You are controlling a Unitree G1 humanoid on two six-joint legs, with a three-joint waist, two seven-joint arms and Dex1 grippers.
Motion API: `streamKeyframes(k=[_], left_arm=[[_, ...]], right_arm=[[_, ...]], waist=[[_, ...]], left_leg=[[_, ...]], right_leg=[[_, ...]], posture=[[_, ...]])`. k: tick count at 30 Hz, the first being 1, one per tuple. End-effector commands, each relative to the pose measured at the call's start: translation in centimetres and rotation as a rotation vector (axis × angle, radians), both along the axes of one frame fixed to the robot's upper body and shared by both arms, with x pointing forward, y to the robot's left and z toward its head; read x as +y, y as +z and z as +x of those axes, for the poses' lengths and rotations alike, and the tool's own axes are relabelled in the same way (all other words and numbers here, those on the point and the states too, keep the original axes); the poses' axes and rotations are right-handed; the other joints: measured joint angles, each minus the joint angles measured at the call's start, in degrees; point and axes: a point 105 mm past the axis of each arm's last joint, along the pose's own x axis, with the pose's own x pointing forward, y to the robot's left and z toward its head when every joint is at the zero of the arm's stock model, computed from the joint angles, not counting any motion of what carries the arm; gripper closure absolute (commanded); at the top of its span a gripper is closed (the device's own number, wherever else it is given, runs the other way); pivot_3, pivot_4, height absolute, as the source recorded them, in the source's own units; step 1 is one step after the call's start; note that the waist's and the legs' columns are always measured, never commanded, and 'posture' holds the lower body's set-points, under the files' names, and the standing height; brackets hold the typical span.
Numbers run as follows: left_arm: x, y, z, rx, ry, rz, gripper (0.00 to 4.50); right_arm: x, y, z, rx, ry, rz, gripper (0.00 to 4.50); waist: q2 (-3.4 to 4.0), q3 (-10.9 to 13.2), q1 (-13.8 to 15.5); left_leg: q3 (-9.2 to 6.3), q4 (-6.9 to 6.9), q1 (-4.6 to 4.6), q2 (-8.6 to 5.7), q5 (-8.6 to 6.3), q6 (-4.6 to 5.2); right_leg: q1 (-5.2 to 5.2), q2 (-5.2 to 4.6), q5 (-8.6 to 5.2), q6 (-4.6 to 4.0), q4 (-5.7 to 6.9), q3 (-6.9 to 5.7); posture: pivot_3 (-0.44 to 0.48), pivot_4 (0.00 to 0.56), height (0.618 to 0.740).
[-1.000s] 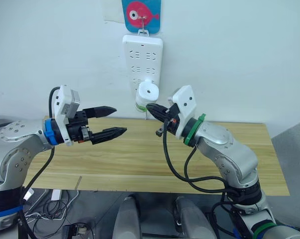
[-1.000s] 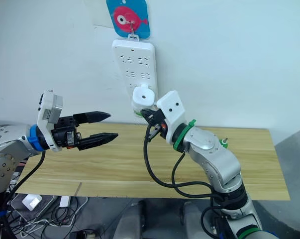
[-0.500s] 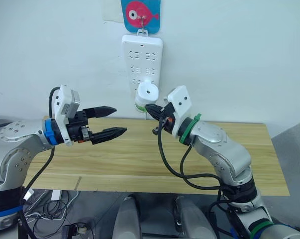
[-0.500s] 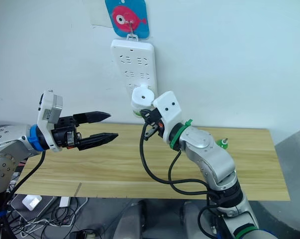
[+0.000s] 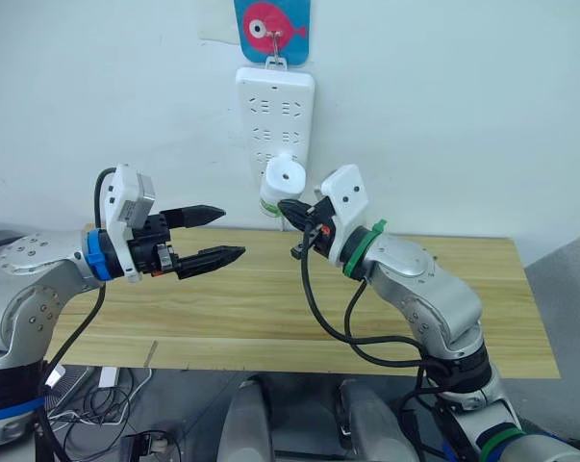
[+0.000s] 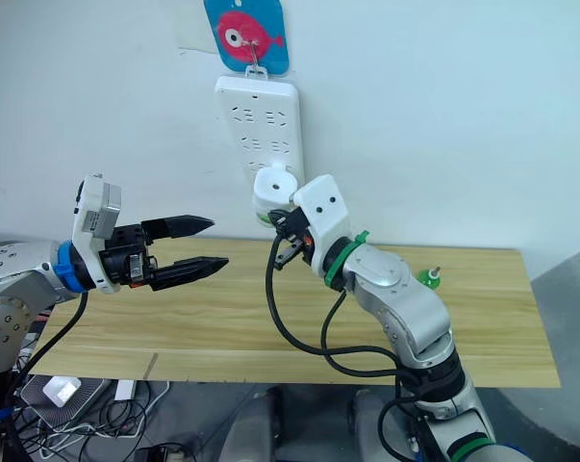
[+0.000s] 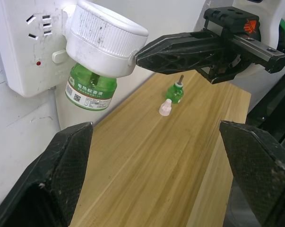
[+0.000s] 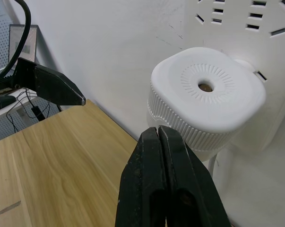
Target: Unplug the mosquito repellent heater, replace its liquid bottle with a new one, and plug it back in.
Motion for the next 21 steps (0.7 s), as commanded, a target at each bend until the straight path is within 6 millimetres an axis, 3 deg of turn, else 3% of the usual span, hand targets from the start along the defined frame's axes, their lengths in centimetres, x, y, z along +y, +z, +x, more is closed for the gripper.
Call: streamKeyframes(k=[1, 21], left_arm=[[-0.1, 0.7, -0.2, -0.03, -0.007, 0.008, 0.0], [0.0, 0.5, -0.3, -0.025, -0.002, 0.009, 0.0]], right_arm=[[-0.4, 1.4, 0.6, -0.058, -0.067, 0.013, 4.44], [-1.5, 1.3, 1.7, -0.003, -0.187, 0.017, 4.44]], waist=[[0.0, 0.0, 0.0], [0.0, 0.0, 0.0]], left_leg=[[0.0, 0.0, 0.0, 0.0, 0.0, 0.0], [-0.02, 0.08, 0.01, 0.03, 0.01, -0.01]], right_leg=[[0.0, 0.0, 0.0, 0.0, 0.01, 0.0], [0.0, 0.01, -0.05, 0.11, 0.1, -0.02]], posture=[[-0.026, 0.255, 0.74], [-0.029, 0.263, 0.74]])
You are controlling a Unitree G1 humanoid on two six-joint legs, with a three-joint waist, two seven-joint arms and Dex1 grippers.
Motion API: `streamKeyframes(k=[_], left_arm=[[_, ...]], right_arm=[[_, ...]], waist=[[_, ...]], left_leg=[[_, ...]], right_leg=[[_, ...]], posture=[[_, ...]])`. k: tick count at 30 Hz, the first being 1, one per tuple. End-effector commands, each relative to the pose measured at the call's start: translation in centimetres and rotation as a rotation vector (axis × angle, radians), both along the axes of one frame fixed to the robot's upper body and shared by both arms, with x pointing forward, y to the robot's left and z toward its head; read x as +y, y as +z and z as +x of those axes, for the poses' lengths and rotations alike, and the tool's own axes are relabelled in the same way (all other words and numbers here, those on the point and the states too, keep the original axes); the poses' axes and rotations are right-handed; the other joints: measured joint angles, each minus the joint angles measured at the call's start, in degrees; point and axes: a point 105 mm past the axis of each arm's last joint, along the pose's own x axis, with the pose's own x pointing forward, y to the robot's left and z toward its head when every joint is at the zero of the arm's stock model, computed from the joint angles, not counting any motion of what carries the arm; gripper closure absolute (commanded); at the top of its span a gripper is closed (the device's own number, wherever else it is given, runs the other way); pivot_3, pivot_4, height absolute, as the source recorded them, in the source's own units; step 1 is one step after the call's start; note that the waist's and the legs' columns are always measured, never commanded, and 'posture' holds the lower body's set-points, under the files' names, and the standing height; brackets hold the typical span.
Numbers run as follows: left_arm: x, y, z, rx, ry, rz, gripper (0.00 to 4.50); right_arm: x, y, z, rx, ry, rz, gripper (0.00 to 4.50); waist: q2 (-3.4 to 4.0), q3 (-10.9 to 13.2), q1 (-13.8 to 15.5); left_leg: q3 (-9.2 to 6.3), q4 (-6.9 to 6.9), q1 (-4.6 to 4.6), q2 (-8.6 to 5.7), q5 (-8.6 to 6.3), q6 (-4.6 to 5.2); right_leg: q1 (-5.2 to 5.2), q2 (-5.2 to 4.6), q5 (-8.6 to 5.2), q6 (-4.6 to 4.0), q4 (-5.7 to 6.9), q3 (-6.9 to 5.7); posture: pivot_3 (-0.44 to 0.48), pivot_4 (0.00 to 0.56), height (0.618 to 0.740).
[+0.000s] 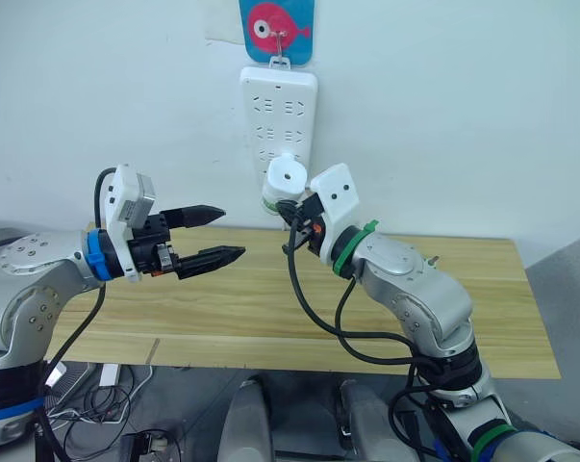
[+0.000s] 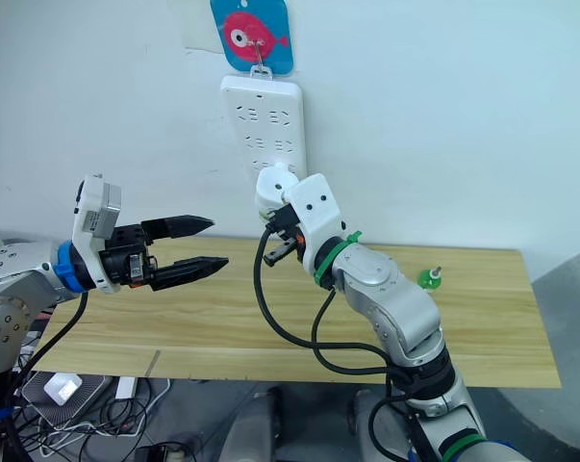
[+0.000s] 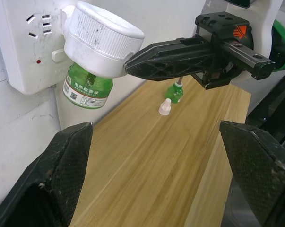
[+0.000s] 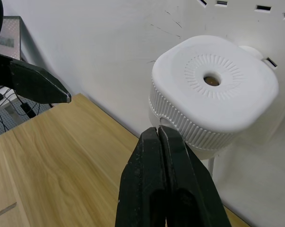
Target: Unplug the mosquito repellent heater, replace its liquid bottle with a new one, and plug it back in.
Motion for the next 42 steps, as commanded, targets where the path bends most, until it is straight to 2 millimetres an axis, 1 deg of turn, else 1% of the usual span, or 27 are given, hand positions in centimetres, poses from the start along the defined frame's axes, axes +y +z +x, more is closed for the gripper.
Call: streamKeyframes(k=[1, 4, 7, 9, 11, 14, 16, 18, 20, 21, 23, 24, 25, 27, 29, 30, 32, 33, 35, 36, 38, 42], left_arm=[[0.0, 0.6, -0.2, -0.027, -0.002, 0.009, 0.0], [0.1, 0.6, -0.2, -0.028, 0.0, 0.01, 0.0], [0.2, 0.5, -0.2, -0.027, 0.001, 0.011, 0.0], [0.2, 0.5, -0.1, -0.028, 0.002, 0.011, 0.0], [0.2, 0.4, -0.1, -0.026, 0.001, 0.014, 0.0], [0.5, 0.2, -0.1, -0.021, 0.009, 0.026, 0.0], [1.2, 0.0, 0.1, -0.015, 0.04, 0.054, 0.0], [2.5, -0.5, 0.6, -0.02, 0.116, 0.122, 0.0], [3.9, -1.0, 0.9, -0.023, 0.176, 0.185, 0.0], [4.4, -1.2, 1.0, -0.025, 0.192, 0.207, 0.0], [6.1, -1.7, 1.3, -0.034, 0.253, 0.262, 0.0], [7.0, -1.9, 1.4, -0.039, 0.284, 0.283, 0.0], [8.0, -2.2, 1.5, -0.047, 0.315, 0.313, 0.0], [10.1, -3.0, 1.6, -0.032, 0.375, 0.343, 0.0], [12.4, -3.7, 1.8, -0.016, 0.448, 0.347, 0.0], [13.7, -4.2, 2.0, -0.01, 0.499, 0.352, 0.0], [15.8, -4.9, 2.3, -0.02, 0.579, 0.361, 0.0], [16.9, -5.1, 2.6, -0.047, 0.637, 0.369, 0.0], [18.1, -5.6, 3.0, -0.061, 0.696, 0.371, 0.0], [18.3, -5.8, 3.0, -0.065, 0.696, 0.378, 0.0], [18.0, -6.2, 2.9, -0.062, 0.675, 0.373, 0.0], [17.5, -6.3, 3.0, -0.049, 0.644, 0.351, 0.0]], right_arm=[[-1.8, 1.7, 0.9, -0.058, -0.098, 0.037, 4.44], [-1.4, 1.8, 0.1, -0.047, -0.036, 0.049, 4.44], [-0.5, 1.6, -1.8, -0.03, 0.111, 0.059, 4.44], [-0.5, 0.9, -2.8, -0.019, 0.178, 0.03, 4.44], [-1.3, 0.3, -3.6, -0.006, 0.232, 0.002, 4.44], [-2.3, 0.1, -4.4, -0.005, 0.283, -0.015, 4.44], [-3.9, -0.2, -4.8, -0.001, 0.311, -0.041, 4.44], [-6.9, -0.5, -4.5, 0.002, 0.306, -0.09, 4.08], [-9.9, -0.8, -3.9, -0.012, 0.271, -0.15, 3.54], [-10.8, -0.9, -3.8, -0.023, 0.262, -0.177, 3.2], [-14.7, -1.5, -3.3, -0.01, 0.228, -0.227, 2.47], [-16.5, -1.8, -3.4, 0.001, 0.228, -0.252, 2.05], [-18.0, -2.1, -3.5, 0.009, 0.225, -0.279, 1.76], [-20.5, -2.4, -3.3, 0.023, 0.18, -0.305, 0.96], [-22.9, -3.0, -2.7, 0.035, 0.107, -0.331, 0.22], [-24.7, -3.4, -1.9, 0.028, 0.027, -0.359, 0.04], [-28.0, -4.2, -0.6, 0.036, -0.13, -0.358, 0.04], [-30.2, -4.7, 0.0, 0.046, -0.238, -0.342, 0.04], [-33.2, -5.8, 0.3, 0.061, -0.361, -0.338, 0.04], [-34.3, -6.3, 0.1, 0.057, -0.397, -0.354, 0.04], [-35.1, -6.9, -0.3, 0.049, -0.419, -0.378, 0.04], [-34.6, -7.0, -0.4, 0.03, -0.394, -0.377, 0.04]], waist=[[0.0, 0.0, 0.0], [0.0, 0.0, 0.0], [0.0, 0.0, 0.1], [0.0, 0.0, 0.1], [0.0, 0.0, 0.1], [0.0, 0.0, 0.1], [0.0, 0.0, 0.1], [0.0, 0.0, 0.1], [-0.01, 0.0, 0.1], [-0.01, 0.0, 0.2], [-0.03, 0.0, 0.2], [-0.05, 0.0, 0.2], [-0.06, 0.0, 0.2], [-0.08, -0.1, 0.1], [-0.11, -0.1, -0.3], [-0.13, -0.2, -0.5], [-0.21, -0.6, -0.8], [-0.25, -0.7, -0.9], [-0.3, -1.0, -0.9], [-0.31, -1.1, -0.8], [-0.29, -1.4, -0.8], [-0.28, -1.8, -1.0]], left_leg=[[0.0, 0.01, 0.0, 0.0, 0.0, 0.0], [0.01, 0.04, 0.0, 0.0, 0.0, 0.0], [0.01, 0.03, -0.01, 0.0, 0.0, 0.0], [0.03, 0.01, -0.01, 0.0, 0.0, 0.0], [0.03, -0.02, -0.01, 0.0, -0.01, 0.0], [0.05, -0.15, -0.01, 0.0, -0.03, 0.0], [0.06, -0.24, -0.01, 0.0, -0.04, 0.0], [0.08, -0.34, -0.01, 0.0, -0.05, -0.01], [0.13, -0.49, 0.0, -0.03, -0.05, -0.02], [0.13, -0.52, 0.0, -0.04, -0.05, -0.02], [0.13, -0.6, 0.01, -0.03, -0.05, -0.01], [0.12, -0.62, 0.01, -0.04, -0.05, -0.01], [0.13, -0.64, 0.0, -0.04, -0.05, -0.01], [0.18, -0.69, 0.0, -0.05, -0.06, 0.0], [0.19, -0.69, 0.02, -0.02, -0.07, 0.01], [0.19, -0.7, 0.02, -0.02, -0.06, 0.01], [0.19, -0.69, 0.04, -0.03, -0.06, 0.01], [0.21, -0.68, 0.04, -0.04, -0.06, 0.0], [0.26, -0.65, 0.04, -0.06, -0.06, 0.0], [0.27, -0.65, 0.03, -0.07, -0.06, 0.0], [0.31, -0.66, 0.03, -0.07, -0.05, -0.02], [0.38, -0.67, 0.11, -0.05, -0.04, -0.04]], right_leg=[[0.0, 0.0, -0.05, 0.09, 0.0, 0.0], [0.0, 0.0, -0.05, 0.11, 0.0, 0.02], [0.01, 0.0, -0.06, 0.11, -0.01, 0.02], [0.01, 0.0, -0.05, 0.1, -0.04, 0.03], [0.0, 0.0, -0.05, 0.08, -0.05, 0.03], [-0.01, 0.0, 0.01, -0.14, -0.18, 0.03], [-0.03, 0.0, -0.01, -0.16, -0.23, 0.03], [-0.05, 0.0, -0.03, -0.16, -0.29, 0.05], [-0.05, -0.01, -0.04, -0.16, -0.44, 0.07], [-0.06, -0.02, -0.04, -0.17, -0.46, 0.06], [-0.07, -0.01, -0.05, -0.18, -0.5, 0.05], [-0.07, -0.01, -0.07, -0.22, -0.52, 0.03], [-0.05, -0.01, -0.08, -0.24, -0.57, 0.01], [-0.06, -0.02, -0.08, -0.25, -0.66, 0.04], [-0.06, -0.01, -0.07, -0.26, -0.66, 0.06], [-0.06, -0.01, -0.07, -0.26, -0.63, 0.04], [-0.06, -0.01, -0.07, -0.26, -0.6, 0.04], [-0.06, -0.02, -0.07, -0.26, -0.6, 0.04], [-0.05, -0.07, -0.07, -0.26, -0.58, 0.04], [-0.04, -0.08, -0.07, -0.26, -0.57, 0.04], [-0.05, -0.1, -0.07, -0.26, -0.56, 0.04], [-0.05, -0.09, -0.07, -0.26, -0.37, 0.1]], posture=[[-0.028, 0.265, 0.74], [-0.029, 0.264, 0.74], [-0.03, 0.264, 0.74], [-0.028, 0.262, 0.74], [-0.025, 0.261, 0.74], [-0.022, 0.26, 0.74], [-0.017, 0.256, 0.74], [-0.014, 0.252, 0.74], [-0.005, 0.243, 0.74], [-0.006, 0.239, 0.74], [-0.005, 0.226, 0.74], [-0.01, 0.219, 0.74], [-0.015, 0.213, 0.74], [-0.026, 0.201, 0.74], [-0.03, 0.188, 0.74], [-0.03, 0.185, 0.74], [-0.028, 0.173, 0.74], [-0.022, 0.168, 0.74], [-0.02, 0.16, 0.74], [-0.019, 0.157, 0.74], [-0.022, 0.153, 0.74], [-0.03, 0.141, 0.74]])
